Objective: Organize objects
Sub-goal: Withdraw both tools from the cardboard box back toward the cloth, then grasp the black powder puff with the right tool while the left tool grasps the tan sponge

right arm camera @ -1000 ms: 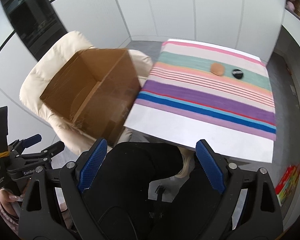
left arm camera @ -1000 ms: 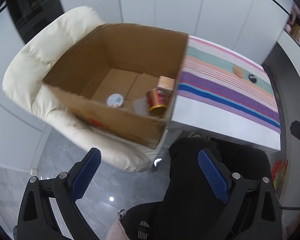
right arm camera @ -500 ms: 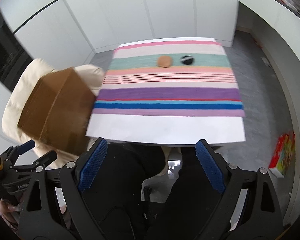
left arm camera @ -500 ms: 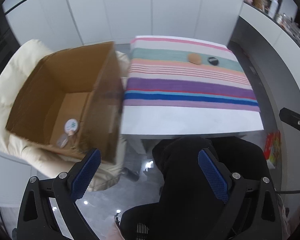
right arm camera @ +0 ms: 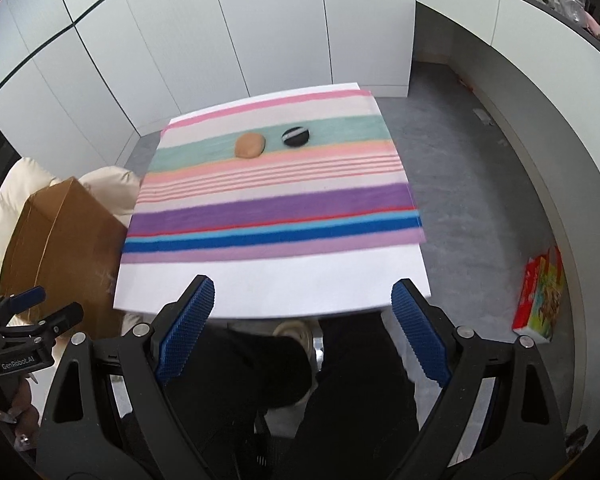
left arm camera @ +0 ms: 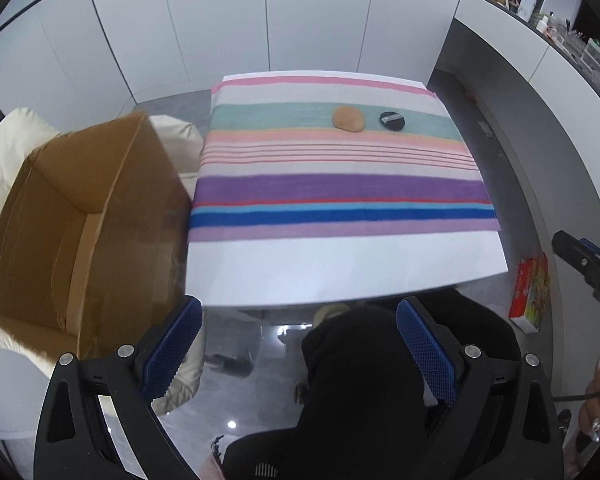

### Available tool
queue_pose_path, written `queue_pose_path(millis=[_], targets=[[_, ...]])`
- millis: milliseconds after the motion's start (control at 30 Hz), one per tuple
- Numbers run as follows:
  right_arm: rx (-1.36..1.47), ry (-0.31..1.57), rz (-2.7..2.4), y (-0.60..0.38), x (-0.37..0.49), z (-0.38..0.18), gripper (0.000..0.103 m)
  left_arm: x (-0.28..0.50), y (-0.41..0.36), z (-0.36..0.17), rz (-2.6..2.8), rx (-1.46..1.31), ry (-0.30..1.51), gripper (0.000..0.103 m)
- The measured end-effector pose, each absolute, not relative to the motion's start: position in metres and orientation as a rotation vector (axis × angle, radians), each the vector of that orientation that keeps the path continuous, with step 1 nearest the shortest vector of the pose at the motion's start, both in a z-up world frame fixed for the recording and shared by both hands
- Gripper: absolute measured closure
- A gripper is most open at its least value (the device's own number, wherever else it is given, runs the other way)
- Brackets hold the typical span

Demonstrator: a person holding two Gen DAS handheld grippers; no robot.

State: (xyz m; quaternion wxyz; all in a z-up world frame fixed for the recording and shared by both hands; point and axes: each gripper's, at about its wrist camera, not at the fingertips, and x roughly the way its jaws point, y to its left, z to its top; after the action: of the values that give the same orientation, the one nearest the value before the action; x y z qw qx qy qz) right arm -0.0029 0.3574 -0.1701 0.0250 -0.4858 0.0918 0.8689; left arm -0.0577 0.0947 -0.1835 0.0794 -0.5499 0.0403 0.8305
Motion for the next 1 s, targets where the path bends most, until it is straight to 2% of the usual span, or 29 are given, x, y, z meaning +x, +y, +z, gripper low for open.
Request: queue_pose_path(millis=[333, 500, 733, 1000], targets=[[-1.476, 0.152, 2.716, 0.372, -0.096, -0.205, 0.011, -0.165, 0.15, -0.201, 2.53, -1.548, 0.188, 0.004], [-1.352, 0.076, 2.753, 0.382, -0.162, -0.228, 0.011, -0.236, 0.184, -0.238, 2.564, -1.475, 0.267, 0.004], [-1.419, 0.041, 2.768, 0.394, -0.256, -0.292, 0.011, -0.316, 0.215, -0.314, 2.535, -1.547, 0.195, 0.004], [-1.526, 0.019, 2.795, 0.384, -0.323, -0.362, 0.011, -0.352, 0.226, -0.365, 2.508, -1.566, 0.114, 0.004]])
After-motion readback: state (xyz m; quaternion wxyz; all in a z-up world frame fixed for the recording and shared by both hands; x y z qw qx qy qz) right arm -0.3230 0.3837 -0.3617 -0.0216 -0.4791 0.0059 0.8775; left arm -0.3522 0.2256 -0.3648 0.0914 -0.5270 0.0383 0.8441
